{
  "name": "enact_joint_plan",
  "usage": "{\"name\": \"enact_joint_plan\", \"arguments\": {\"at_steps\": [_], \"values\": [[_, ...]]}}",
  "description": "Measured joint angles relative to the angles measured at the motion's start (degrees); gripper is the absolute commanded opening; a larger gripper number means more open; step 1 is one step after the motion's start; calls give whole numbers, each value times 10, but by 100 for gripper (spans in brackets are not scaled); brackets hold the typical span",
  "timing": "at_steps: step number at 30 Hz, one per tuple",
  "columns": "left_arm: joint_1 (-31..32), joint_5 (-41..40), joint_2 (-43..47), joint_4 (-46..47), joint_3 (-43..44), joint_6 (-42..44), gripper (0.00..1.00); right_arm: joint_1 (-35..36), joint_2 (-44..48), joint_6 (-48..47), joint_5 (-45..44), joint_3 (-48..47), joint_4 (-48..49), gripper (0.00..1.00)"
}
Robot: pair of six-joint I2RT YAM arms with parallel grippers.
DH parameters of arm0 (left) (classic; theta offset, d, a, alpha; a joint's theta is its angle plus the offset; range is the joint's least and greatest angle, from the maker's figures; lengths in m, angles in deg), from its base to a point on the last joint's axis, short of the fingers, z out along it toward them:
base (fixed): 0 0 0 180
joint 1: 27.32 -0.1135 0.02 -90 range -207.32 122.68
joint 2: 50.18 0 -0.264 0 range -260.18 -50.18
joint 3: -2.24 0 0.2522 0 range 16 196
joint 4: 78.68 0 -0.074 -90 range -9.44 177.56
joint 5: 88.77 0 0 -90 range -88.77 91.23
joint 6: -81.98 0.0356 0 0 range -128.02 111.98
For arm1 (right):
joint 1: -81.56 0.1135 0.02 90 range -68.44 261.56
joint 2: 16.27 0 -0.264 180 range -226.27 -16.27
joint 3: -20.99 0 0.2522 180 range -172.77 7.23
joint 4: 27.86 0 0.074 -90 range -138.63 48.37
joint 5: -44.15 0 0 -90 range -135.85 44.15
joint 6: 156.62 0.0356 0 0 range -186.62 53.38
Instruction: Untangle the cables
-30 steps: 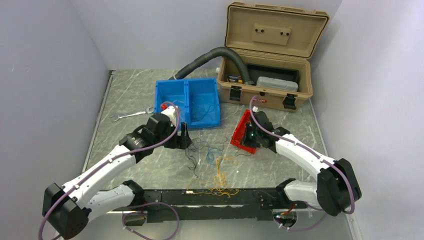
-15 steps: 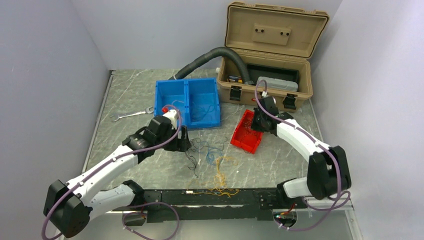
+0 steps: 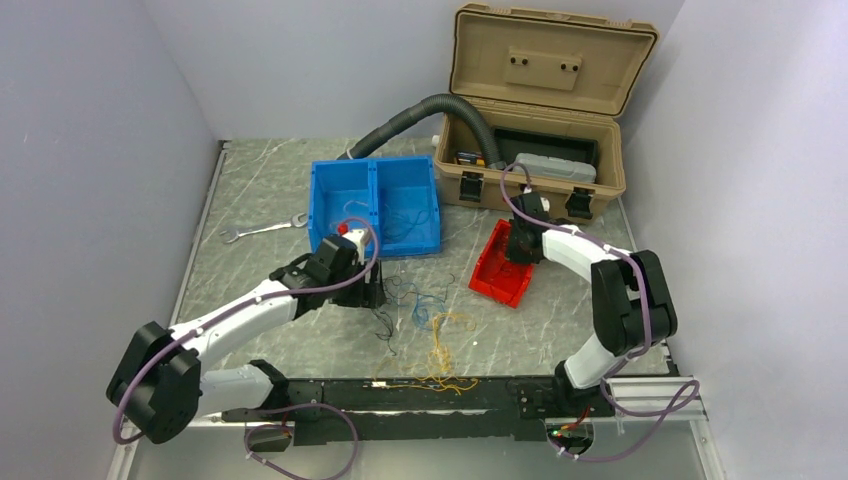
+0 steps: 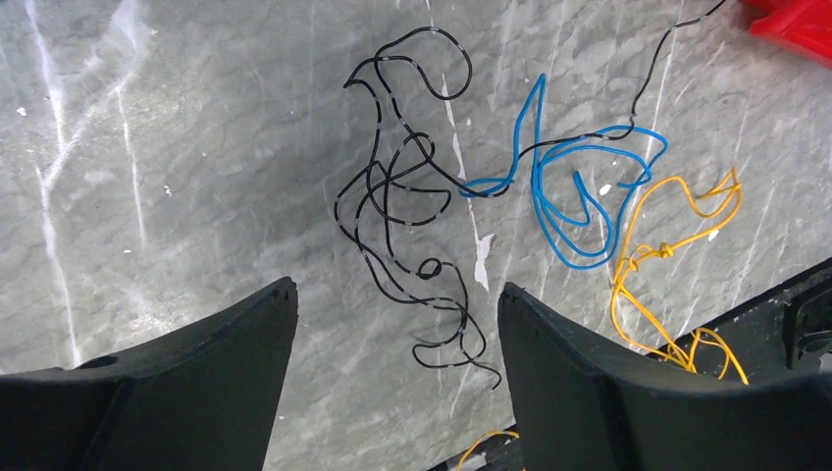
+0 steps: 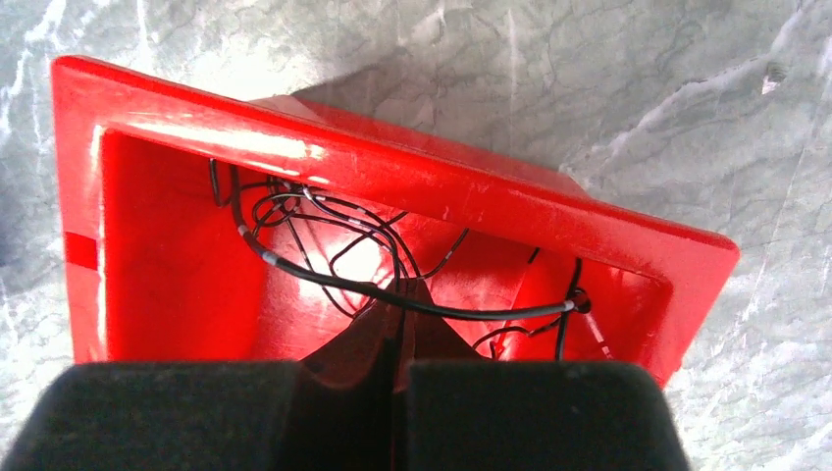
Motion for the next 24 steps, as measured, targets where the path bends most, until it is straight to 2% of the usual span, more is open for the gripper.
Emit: {"name": "enact_joint_plan", "arguments": {"at_steps": [3,7,13,16,17,21,24], "values": [[0,3,-21,16,-3,-2,72,0,8,-3,2,0,1,24],[1,4,-53,36,-4,-2,68,0,61,-10,10,-7,-22,39],[18,-2,-119,58,-5,-5,47,5,173,-16,29,-45,-57,61],[27,-16,-146,70,8,-8,7,14,229,-19,42,-47,-80,65],[30,-22,-153,75,10,-11,0,17,234,-19,42,-47,-84,66],[36,-44,-151,82,6,-14,0,35,280,-18,73,-35,-104,67],[37,-60,-106,52,4,-8,0,45,318,-18,94,-11,-112,68]]}}
